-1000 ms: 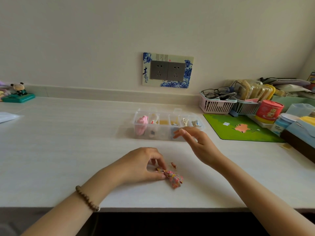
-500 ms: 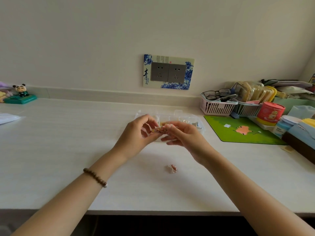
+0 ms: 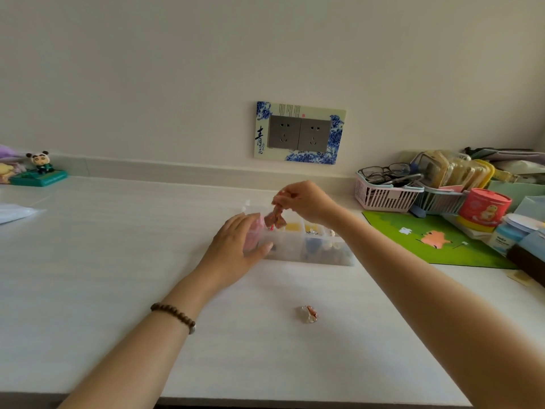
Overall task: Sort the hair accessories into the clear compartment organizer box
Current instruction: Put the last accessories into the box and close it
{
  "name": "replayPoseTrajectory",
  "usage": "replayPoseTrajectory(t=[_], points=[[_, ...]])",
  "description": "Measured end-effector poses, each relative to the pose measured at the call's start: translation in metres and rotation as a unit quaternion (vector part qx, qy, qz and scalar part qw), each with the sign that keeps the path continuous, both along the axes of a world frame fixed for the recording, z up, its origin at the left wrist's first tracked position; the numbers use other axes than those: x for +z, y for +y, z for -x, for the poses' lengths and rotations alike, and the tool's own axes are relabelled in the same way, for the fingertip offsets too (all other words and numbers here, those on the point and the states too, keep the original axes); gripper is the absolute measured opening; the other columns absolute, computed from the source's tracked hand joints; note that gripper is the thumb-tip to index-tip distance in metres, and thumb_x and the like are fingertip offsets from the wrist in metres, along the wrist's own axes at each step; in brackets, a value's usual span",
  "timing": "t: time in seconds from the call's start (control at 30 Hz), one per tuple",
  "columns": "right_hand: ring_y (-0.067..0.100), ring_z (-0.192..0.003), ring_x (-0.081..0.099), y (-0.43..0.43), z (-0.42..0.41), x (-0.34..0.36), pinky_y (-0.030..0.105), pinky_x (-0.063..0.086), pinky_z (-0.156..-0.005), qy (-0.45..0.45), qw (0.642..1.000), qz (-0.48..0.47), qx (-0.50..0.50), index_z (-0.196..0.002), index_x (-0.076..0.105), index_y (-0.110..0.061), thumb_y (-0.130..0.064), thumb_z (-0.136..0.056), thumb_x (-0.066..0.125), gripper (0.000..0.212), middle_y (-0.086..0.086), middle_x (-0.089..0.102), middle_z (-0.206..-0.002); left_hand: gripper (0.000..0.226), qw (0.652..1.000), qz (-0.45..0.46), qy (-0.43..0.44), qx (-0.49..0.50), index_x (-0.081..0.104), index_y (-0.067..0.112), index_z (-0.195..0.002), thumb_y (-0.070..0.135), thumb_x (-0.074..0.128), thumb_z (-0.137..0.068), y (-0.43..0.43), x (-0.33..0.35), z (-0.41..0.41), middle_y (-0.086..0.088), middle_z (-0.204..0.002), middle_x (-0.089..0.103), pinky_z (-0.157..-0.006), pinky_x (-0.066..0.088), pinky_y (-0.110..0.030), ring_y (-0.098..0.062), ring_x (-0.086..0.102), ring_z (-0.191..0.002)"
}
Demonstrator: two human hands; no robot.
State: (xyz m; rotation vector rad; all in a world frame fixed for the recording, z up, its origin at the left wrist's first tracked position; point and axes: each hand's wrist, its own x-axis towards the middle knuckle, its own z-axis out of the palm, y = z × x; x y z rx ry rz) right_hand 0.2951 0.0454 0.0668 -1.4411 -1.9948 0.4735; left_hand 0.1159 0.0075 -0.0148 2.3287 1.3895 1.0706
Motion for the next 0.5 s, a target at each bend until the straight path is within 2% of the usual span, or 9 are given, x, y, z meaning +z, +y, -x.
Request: replayPoseTrajectory(t=[0.07, 0.13, 0.23, 0.3, 0.37, 0.43, 0.5], points=[[0.018, -0.078, 0.061, 0.010, 0.005, -0.006, 0.029, 0.049, -0.072, -0.069, 0.997, 0.037, 0.017, -0.099, 0.068, -0.007, -0.022, -0.087, 0.061, 0.020, 0.010, 0.071, -0.093, 0.071, 1.000, 0.003, 0.003, -0.006, 0.036, 0.019, -0.139, 0.056, 0.054, -0.081, -0.002, 0.000, -0.001, 0.002, -0.145, 0.038, -0.114, 0.021, -0.030, -0.014, 0.023, -0.138], [0.018, -0.082, 0.061, 0.013, 0.009, -0.013, 0.028, 0.049, -0.072, -0.095, 0.994, 0.048, 0.032, -0.103, 0.062, -0.010, -0.024, -0.086, 0.062, 0.022, 0.009, 0.070, -0.099, 0.072, 1.000, -0.006, 0.009, -0.009, 0.034, 0.020, -0.139, 0.058, 0.051, -0.080, -0.003, -0.001, -0.001, 0.004, -0.146, 0.036, -0.111, 0.016, -0.023, -0.012, 0.020, -0.139], [0.017, -0.091, 0.058, 0.012, 0.006, -0.021, 0.035, 0.050, -0.082, -0.095, 0.995, -0.027, 0.021, -0.109, 0.056, -0.015, -0.032, -0.085, 0.062, 0.031, 0.003, 0.064, -0.107, 0.069, 1.000, -0.019, 0.012, -0.008, 0.034, 0.020, -0.139, 0.056, 0.051, -0.083, -0.001, -0.003, 0.000, 0.005, -0.147, 0.034, -0.109, 0.015, -0.022, -0.012, 0.018, -0.139], [0.017, -0.095, 0.057, 0.007, -0.001, -0.022, 0.038, 0.047, -0.087, -0.080, 0.990, -0.117, 0.001, -0.107, 0.060, -0.016, -0.036, -0.089, 0.053, 0.027, 0.002, 0.064, -0.107, 0.071, 1.000, -0.026, 0.015, -0.008, 0.034, 0.020, -0.139, 0.058, 0.050, -0.081, 0.000, -0.005, 0.000, 0.005, -0.146, 0.035, -0.111, 0.016, -0.024, -0.012, 0.019, -0.139], [0.017, -0.094, 0.059, 0.000, -0.005, -0.021, 0.038, 0.042, -0.092, -0.074, 0.983, -0.166, -0.002, -0.098, 0.068, -0.017, -0.039, -0.095, 0.040, 0.035, 0.000, 0.069, -0.102, 0.075, 0.999, -0.036, 0.020, -0.008, 0.036, 0.019, -0.138, 0.063, 0.044, -0.077, 0.002, -0.005, -0.001, 0.004, -0.144, 0.037, -0.113, 0.019, -0.026, -0.012, 0.021, -0.137], [0.016, -0.094, 0.060, -0.007, -0.007, -0.022, 0.029, 0.032, -0.095, -0.120, 0.980, -0.158, 0.025, -0.092, 0.073, -0.020, -0.041, -0.098, 0.030, 0.049, 0.000, 0.072, -0.097, 0.078, 0.999, -0.038, 0.025, -0.009, 0.037, 0.018, -0.138, 0.065, 0.042, -0.076, 0.004, -0.006, -0.003, 0.003, -0.144, 0.038, -0.112, 0.019, -0.025, -0.012, 0.021, -0.136], [0.016, -0.100, 0.058, -0.009, -0.008, -0.026, 0.027, 0.024, -0.101, -0.193, 0.970, -0.143, 0.039, -0.094, 0.074, -0.021, -0.044, -0.098, 0.023, 0.056, 0.001, 0.071, -0.098, 0.081, 0.999, -0.036, 0.028, -0.006, 0.036, 0.018, -0.139, 0.067, 0.040, -0.075, 0.005, -0.008, -0.004, 0.002, -0.145, 0.036, -0.112, 0.020, -0.026, -0.012, 0.021, -0.137]])
